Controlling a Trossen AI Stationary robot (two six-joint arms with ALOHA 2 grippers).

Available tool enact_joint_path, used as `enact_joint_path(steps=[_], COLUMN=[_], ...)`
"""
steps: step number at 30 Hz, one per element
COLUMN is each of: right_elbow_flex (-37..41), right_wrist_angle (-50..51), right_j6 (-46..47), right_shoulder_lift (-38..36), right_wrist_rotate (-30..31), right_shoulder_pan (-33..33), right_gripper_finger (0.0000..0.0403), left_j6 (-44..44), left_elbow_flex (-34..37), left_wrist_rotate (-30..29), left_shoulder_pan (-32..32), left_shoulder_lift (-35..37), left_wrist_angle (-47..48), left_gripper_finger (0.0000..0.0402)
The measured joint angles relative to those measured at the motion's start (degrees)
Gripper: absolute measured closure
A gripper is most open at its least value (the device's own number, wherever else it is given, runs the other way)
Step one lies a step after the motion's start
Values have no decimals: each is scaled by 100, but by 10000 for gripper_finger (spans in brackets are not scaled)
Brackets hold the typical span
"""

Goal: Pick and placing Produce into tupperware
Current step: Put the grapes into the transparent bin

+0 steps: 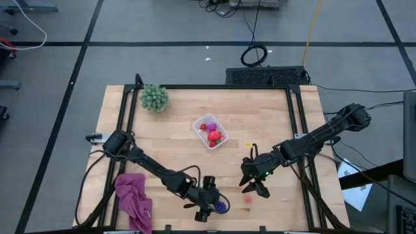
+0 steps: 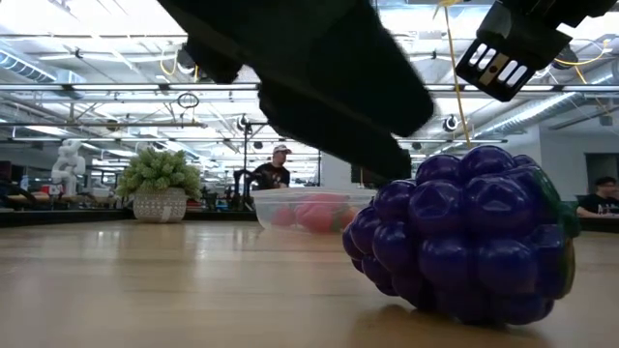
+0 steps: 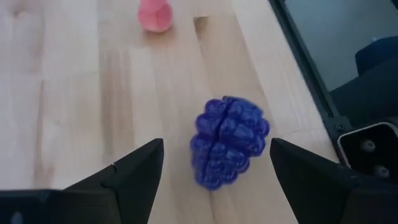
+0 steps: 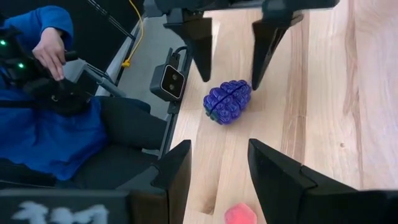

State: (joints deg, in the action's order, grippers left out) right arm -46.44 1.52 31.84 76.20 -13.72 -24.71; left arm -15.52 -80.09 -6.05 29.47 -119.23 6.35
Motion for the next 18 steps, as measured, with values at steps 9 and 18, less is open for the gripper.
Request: enact_joint_path(steps=[9, 18], right_elbow_flex=[0, 0], right_wrist_angle=[-10, -6], right_j6=[-16, -16], right_shoulder_lift=[2, 2], right_wrist_rotate=[2, 2], right_shoulder_pan=[0, 0], right_gripper_finger=[252, 252], left_j6=[-56, 67], left_elbow_flex=[-4, -2], left_wrist_rotate=[269, 309], left_shoulder_pan=[-59, -96], left_shoulder_lift=[-331, -355], left_wrist_angle=[-359, -354], left_gripper_finger=[105, 105])
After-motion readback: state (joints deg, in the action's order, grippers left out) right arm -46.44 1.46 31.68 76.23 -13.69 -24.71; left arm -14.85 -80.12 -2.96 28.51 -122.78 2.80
